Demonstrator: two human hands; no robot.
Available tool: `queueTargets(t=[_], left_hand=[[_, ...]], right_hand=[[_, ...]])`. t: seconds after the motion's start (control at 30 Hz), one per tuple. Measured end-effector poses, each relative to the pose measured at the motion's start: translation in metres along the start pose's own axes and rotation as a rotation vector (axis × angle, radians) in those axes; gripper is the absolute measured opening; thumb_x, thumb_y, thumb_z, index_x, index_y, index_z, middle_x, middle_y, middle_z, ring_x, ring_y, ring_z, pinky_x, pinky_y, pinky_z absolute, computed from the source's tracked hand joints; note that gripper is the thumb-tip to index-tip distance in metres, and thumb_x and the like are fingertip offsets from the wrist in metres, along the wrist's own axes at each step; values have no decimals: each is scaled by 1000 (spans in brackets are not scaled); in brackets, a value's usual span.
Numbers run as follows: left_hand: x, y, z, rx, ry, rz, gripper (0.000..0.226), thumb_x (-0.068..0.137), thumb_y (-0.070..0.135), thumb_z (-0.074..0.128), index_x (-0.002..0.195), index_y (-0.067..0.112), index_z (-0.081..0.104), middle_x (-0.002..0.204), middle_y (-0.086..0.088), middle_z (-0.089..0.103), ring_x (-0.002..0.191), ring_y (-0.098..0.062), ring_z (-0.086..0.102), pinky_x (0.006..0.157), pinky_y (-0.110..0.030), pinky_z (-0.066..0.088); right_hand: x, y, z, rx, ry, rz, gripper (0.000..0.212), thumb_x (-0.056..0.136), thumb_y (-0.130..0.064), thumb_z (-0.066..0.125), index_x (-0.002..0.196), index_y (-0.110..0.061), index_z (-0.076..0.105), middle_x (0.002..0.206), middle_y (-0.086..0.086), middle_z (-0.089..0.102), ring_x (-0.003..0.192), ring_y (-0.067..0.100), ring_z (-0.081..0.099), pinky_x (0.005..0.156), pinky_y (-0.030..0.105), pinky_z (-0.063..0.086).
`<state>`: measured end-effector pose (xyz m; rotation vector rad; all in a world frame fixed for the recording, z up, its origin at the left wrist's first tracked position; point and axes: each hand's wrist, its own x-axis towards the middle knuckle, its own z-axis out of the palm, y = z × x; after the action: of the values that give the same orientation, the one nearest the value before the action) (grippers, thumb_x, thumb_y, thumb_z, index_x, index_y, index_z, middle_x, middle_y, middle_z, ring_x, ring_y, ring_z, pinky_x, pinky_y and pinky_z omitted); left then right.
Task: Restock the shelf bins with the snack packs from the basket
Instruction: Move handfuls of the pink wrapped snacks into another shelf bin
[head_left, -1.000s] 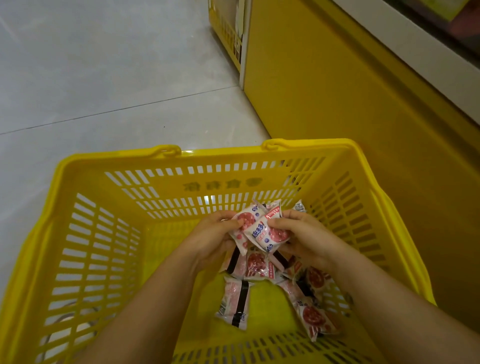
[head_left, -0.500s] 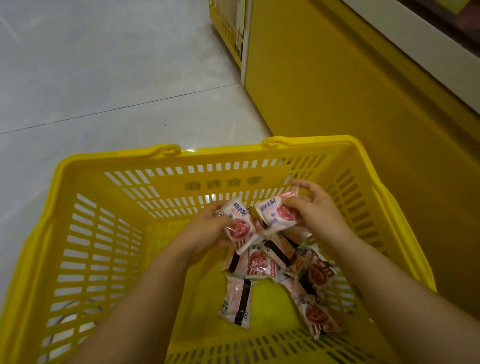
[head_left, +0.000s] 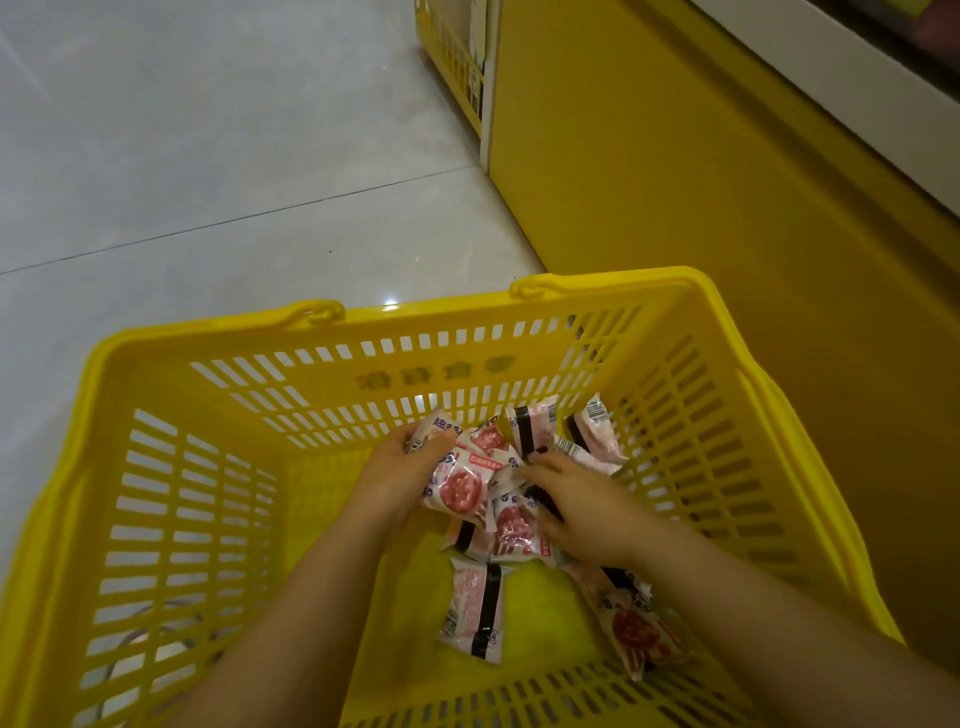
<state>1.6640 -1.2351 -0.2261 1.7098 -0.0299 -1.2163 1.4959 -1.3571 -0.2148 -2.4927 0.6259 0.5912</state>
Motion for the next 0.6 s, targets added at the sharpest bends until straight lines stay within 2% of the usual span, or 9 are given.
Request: queueTargets(t=[0.07,0.13,0.2,0.23,0.3,0.33,0.4,0.5,0.6], left_hand=[[2,-3,-2,-35,16,-31,51,90,32,65,133,11,49,103,-12,72,86,-27,73,81,-46,58],[1,-3,-5,-74,-45,-95,52,87,36,67,131,14,50,102,-11,73,85,-26,73,70,-41,60],[-2,-4,-6,-124,-165,-159,55,80,32,71,129,20,50,103,-10,74,88,-25,73,62,-36,59],[-3,-5,-6,-164,-219,-186,59,75,27,73,128,23,49,104,-12,73,91,-27,72,63,-36,59],[-3,-7,-5,-239,-293,-212,61,72,11,73,126,24,50,106,-15,72,94,-31,71,65,-39,60],[-2,-8,-5,-258,-312,-210,61,74,2,71,127,25,50,107,-17,71,95,-32,70,67,-41,60],[-1,-9,-5,-238,-315,-188,63,81,-9,63,130,27,49,111,-18,70,96,-33,70,69,-41,61],[0,-8,-8,-106,-293,-117,73,82,-12,62,137,32,42,116,-16,67,95,-30,71,71,-40,60],[0,-6,-8,1,-269,-48,79,82,-7,66,143,33,36,117,-14,66,96,-29,70,84,-50,57]], right_hand=[[-1,-1,4,-163,6,-8,43,90,-38,59,130,-24,49,142,2,33,111,22,55,83,35,50],[-1,-5,0,-246,63,5,41,85,-47,63,115,-20,54,135,4,33,94,21,59,68,33,48],[-2,-4,-2,-241,116,49,39,84,-44,66,110,-17,54,133,3,34,92,20,59,63,30,44],[-4,-2,-3,-196,150,76,31,85,-37,66,106,-17,54,130,3,36,95,20,58,64,30,45],[-8,3,-8,-11,225,146,15,86,-19,64,90,-20,50,122,0,40,104,21,56,71,30,50],[-9,7,-12,124,263,195,19,84,-12,65,87,-21,48,117,-2,41,106,20,54,76,30,52],[-10,11,-27,399,313,293,31,79,-7,70,97,-21,49,108,-5,42,99,17,55,77,29,53],[-10,12,-48,781,252,373,45,77,-1,73,107,-21,46,97,0,59,80,19,67,61,27,55],[-10,11,-61,982,172,357,32,78,4,71,100,-14,57,95,9,70,76,22,72,73,36,59]])
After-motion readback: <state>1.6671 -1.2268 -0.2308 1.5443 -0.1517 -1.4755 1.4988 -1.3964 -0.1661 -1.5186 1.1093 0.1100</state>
